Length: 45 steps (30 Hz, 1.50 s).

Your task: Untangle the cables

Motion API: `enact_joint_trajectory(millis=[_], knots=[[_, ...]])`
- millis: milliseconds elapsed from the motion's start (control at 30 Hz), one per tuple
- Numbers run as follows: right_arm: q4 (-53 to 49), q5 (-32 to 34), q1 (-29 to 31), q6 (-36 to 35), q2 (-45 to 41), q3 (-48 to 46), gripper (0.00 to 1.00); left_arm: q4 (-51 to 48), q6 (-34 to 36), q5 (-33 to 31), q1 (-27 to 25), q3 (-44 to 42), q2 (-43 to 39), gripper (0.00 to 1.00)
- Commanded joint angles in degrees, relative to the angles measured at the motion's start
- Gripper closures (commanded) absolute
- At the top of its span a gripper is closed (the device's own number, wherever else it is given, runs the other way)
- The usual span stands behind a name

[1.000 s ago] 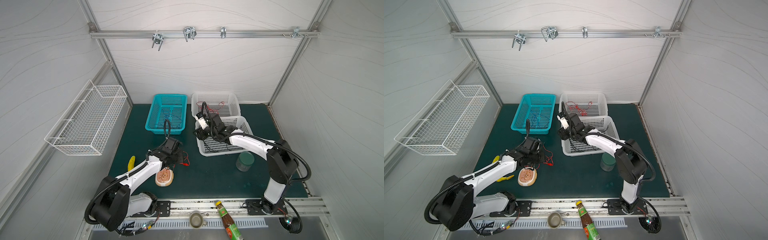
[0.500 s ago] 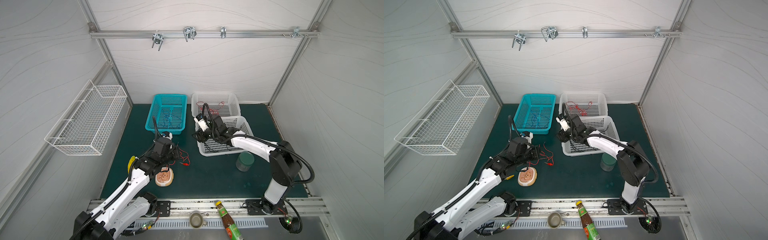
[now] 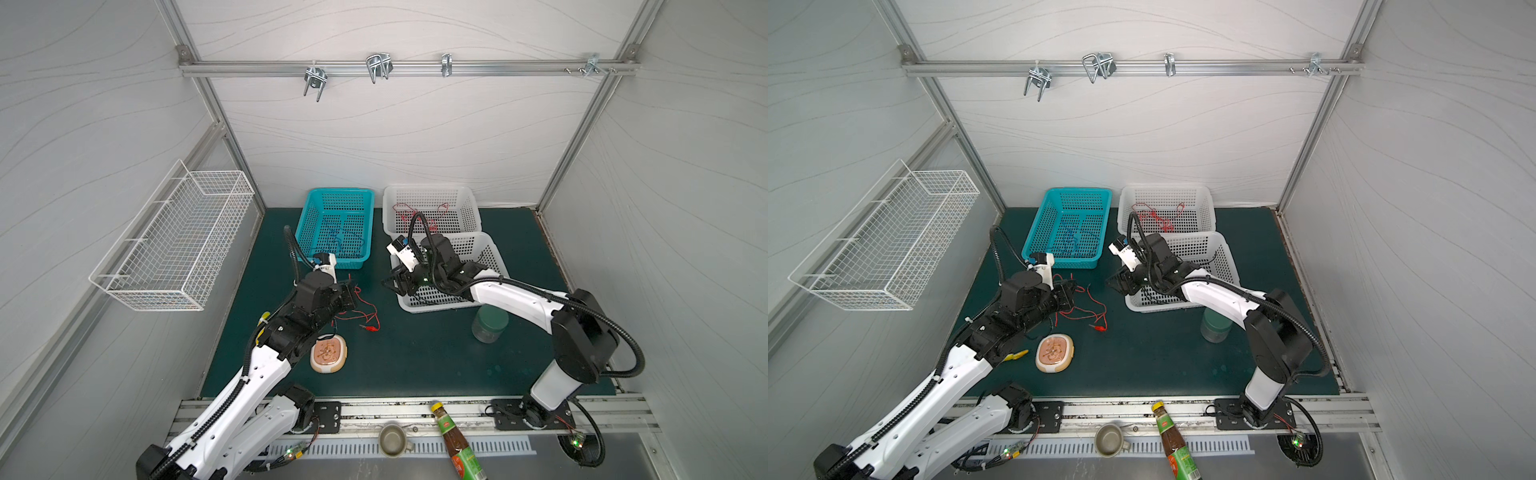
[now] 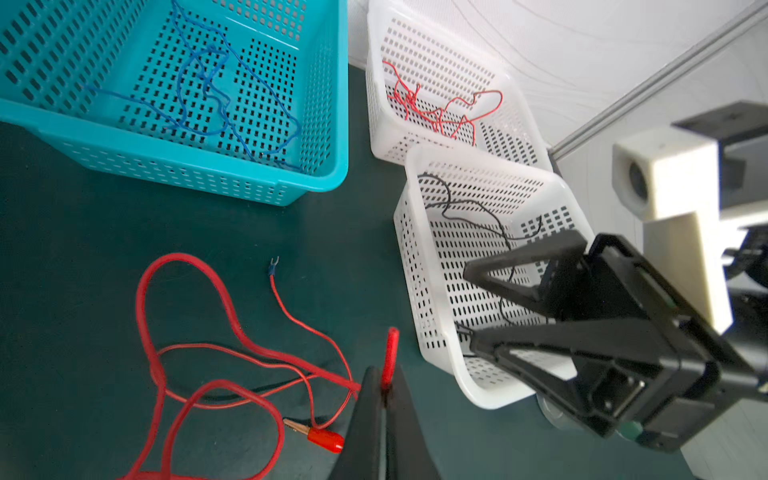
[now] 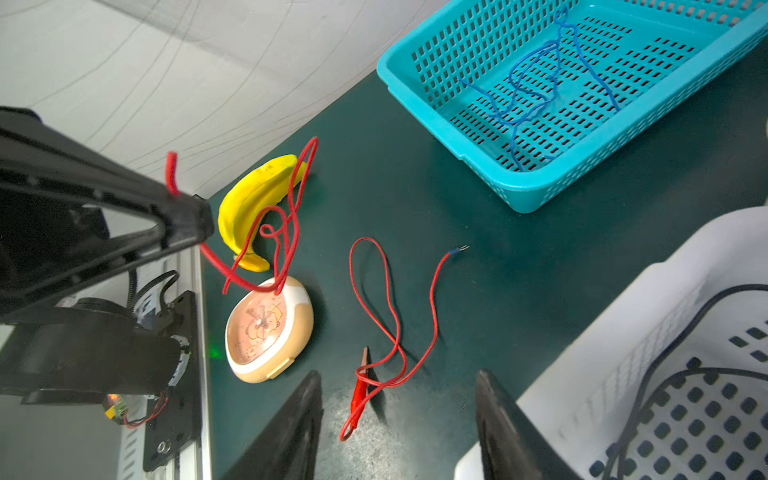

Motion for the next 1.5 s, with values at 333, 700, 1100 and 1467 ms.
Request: enact_joint_trajectory(millis=[333,700,1100,1467], knots=[[6.96,6.45,8.86,-2.00,0.87,0.70,0.40,6.95,-7.76,-1.43,-0.22,2.24,0.62,1.00],[9.10,17.51,12.73,-8.83,0.77,1.76,0.38,6.92,-7.99,3.50,-0.24,2.84,2.42,1.00],[11.57,18.58,12.79,-9.19,1.32,1.65,0.53,7.71,-7.72,6.13,-0.23,2.72,3.72,1.00],[11.36,17.87,12.77,-9.34,2.14,1.84,0.98,7.08,-7.22,4.99,-0.16,2.43,3.64,1.00]])
